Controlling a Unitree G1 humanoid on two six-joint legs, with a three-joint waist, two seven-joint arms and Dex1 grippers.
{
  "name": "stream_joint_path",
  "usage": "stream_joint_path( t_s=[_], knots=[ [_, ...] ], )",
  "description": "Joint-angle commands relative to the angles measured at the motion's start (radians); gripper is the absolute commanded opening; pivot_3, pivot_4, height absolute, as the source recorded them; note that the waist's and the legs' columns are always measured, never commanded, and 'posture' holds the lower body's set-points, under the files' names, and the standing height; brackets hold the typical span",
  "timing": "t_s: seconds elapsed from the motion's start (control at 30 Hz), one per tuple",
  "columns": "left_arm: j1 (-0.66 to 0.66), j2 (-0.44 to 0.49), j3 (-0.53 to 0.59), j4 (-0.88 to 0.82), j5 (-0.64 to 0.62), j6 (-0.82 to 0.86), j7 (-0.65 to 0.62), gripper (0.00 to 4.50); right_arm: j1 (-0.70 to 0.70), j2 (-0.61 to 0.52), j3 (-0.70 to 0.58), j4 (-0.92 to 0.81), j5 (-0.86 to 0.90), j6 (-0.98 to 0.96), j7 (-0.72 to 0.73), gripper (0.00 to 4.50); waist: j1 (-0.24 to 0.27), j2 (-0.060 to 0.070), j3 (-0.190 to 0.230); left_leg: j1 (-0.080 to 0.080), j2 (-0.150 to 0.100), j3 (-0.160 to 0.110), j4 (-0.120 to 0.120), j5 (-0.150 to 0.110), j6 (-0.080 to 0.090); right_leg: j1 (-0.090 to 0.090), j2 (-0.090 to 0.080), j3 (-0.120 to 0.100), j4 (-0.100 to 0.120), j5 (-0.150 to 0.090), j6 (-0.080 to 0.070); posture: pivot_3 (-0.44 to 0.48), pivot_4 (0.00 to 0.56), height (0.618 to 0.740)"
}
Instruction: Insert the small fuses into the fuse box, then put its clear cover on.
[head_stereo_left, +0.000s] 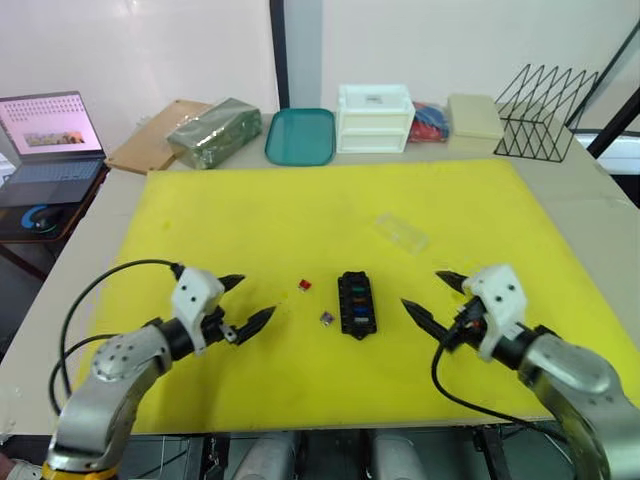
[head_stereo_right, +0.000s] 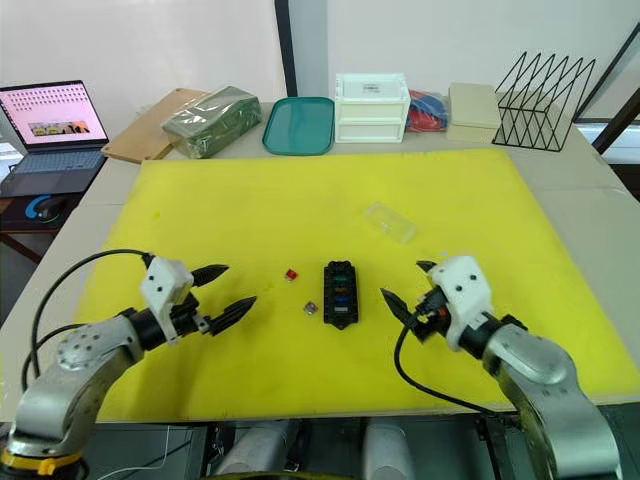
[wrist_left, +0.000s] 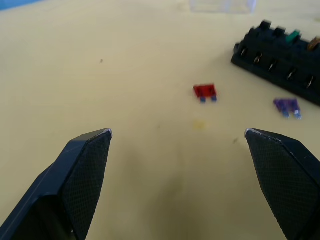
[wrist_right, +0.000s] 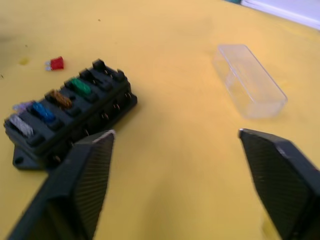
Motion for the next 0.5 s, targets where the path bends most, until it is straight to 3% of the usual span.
stream_joint_path(
  t_s=[0.03,0.3,0.5],
  knots=[
    [0.046,0.040,0.064,-0.021,-0.033,-0.030,-0.044,4.50,0.058,-0.030,-0.112,-0.039,0.055,-0.031,0.047,4.46,0.000,0.000,0.000,0.000,0.000,0.000,0.000,0.000,0.000,0.000,0.000,0.000,0.000,0.000,0.000,0.000,0.150,0.740],
    [0.006,0.042,0.056,-0.004,-0.045,-0.027,-0.026,4.50,0.073,-0.049,-0.107,-0.037,0.089,-0.039,0.041,4.46,0.004,0.000,0.000,0.001,0.000,0.000,0.000,0.000,0.000,0.002,0.000,0.000,-0.001,0.000,0.000,0.000,0.150,0.740],
    [-0.057,-0.001,-0.033,0.005,-0.016,-0.031,0.014,4.50,0.001,-0.045,-0.019,-0.023,0.064,-0.041,-0.010,4.46,0.007,0.000,0.000,0.001,0.000,0.000,0.000,0.000,0.000,0.002,0.000,0.000,-0.001,0.000,0.000,0.000,0.150,0.740]
  ],
)
